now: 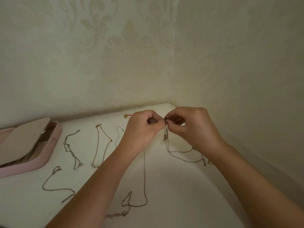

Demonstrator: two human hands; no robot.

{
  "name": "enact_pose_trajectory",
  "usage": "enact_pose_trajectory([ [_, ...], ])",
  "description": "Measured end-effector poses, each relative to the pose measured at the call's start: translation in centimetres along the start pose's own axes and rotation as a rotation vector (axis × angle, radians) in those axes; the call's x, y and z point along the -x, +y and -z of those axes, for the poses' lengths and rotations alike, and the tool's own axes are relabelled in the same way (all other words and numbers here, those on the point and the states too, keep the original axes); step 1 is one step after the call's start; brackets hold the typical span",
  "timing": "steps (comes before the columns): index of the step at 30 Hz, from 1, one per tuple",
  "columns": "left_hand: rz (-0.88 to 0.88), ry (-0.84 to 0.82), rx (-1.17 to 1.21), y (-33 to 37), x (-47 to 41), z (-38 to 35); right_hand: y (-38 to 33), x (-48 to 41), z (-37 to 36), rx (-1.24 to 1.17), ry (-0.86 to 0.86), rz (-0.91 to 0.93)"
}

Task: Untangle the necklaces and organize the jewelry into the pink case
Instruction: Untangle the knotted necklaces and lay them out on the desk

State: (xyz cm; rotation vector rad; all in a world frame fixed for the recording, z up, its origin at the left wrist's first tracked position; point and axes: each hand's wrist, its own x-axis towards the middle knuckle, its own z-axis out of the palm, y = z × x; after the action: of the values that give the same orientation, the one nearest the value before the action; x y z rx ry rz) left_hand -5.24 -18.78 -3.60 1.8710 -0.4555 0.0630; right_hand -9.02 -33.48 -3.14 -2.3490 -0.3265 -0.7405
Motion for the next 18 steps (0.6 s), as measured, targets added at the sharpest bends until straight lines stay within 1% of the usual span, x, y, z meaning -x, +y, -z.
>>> enact_pose_trajectory([
  [6,-0.012,0.058,-0.02,-0.11,0.07,-0.41,0.02,-0.02,-0.56,0.064,0.048,-0.017],
  [9,0.005,0.058,-0.01,-0.11,0.05,-0.47,-0.05,-0.07,-0.61,0.092,0.031,-0.022],
  [12,0.023,0.043,0.021,-0.03,0.09,-0.34,-0.13,-0.07,-0.76,0.124,0.043,0.052],
  [14,0.026,0.023,0.04,0.0,0.02,-0.16,-0.1,-0.05,-0.83,0.127,0.04,0.068],
  [16,0.036,0.01,0.052,0.01,-0.07,-0.03,-0.12,0.0,-0.73,0.054,0.024,0.006],
  [18,0.05,0.013,0.047,-0.08,-0.11,-0.04,-0.17,0.01,-0.61,-0.072,0.018,-0.103],
])
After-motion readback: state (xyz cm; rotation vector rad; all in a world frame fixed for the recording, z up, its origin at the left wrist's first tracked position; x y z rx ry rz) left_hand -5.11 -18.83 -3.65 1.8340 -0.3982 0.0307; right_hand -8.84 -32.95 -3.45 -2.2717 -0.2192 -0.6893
